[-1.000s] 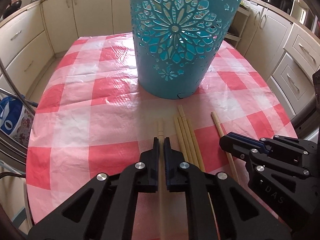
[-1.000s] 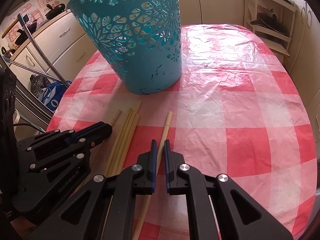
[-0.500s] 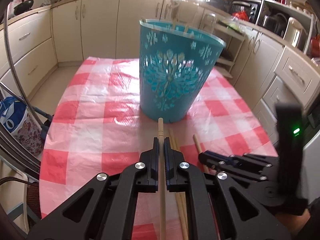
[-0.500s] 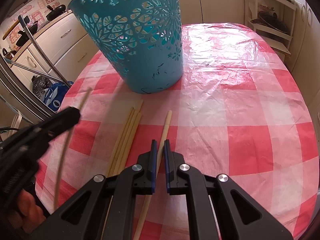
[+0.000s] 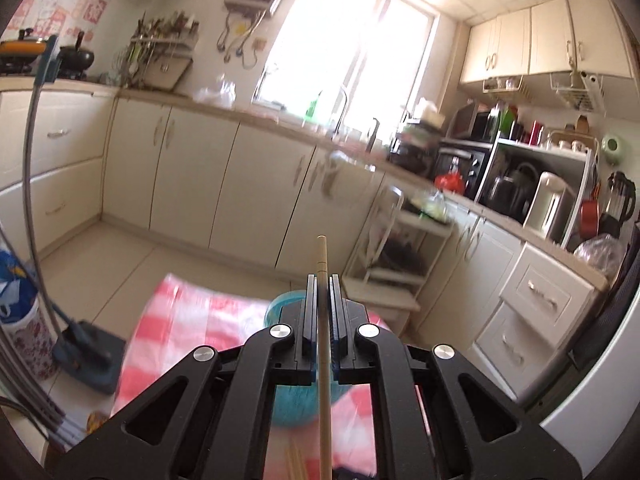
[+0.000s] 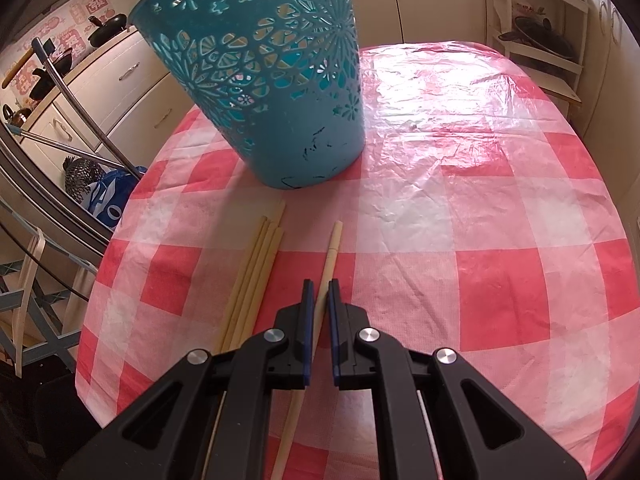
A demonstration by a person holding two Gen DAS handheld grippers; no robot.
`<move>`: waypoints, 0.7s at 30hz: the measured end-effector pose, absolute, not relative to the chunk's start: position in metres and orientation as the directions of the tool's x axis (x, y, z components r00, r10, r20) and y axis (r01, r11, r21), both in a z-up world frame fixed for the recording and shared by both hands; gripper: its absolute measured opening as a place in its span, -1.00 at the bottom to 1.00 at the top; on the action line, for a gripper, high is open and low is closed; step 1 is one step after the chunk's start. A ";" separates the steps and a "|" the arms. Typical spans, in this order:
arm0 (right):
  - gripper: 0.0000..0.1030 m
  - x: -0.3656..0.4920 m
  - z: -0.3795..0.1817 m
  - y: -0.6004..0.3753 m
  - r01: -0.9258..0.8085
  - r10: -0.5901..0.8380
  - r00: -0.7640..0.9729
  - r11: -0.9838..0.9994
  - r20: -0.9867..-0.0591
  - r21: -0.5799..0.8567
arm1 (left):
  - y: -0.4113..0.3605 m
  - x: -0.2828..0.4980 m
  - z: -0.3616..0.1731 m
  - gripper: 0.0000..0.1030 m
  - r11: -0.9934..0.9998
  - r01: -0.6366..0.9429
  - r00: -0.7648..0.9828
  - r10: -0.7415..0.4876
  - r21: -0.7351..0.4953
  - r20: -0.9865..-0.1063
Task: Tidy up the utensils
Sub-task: 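Grasp a chopstick with the left gripper and drop it into the basket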
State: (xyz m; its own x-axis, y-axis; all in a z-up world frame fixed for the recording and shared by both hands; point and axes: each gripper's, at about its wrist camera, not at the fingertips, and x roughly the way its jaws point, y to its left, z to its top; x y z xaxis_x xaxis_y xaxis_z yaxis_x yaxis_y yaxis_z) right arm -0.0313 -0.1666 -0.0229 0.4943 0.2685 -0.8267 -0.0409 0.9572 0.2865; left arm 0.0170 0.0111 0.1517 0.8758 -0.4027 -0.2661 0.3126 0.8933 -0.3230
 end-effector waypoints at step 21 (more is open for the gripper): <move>-0.85 -0.029 -0.024 -0.175 -0.050 0.307 0.482 0.945 -0.821 0.324 | -0.029 0.136 0.128 -0.90 0.902 0.190 0.938 -0.283 -0.387 -0.201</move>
State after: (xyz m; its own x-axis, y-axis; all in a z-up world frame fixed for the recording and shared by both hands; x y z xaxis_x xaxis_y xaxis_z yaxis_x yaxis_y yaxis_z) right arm -0.0289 -0.1745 -0.0235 0.4818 0.3069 -0.8208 -0.0501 0.9448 0.3238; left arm 0.1358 -0.0289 0.1281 0.9377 -0.2833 -0.2011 0.1896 0.9024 -0.3870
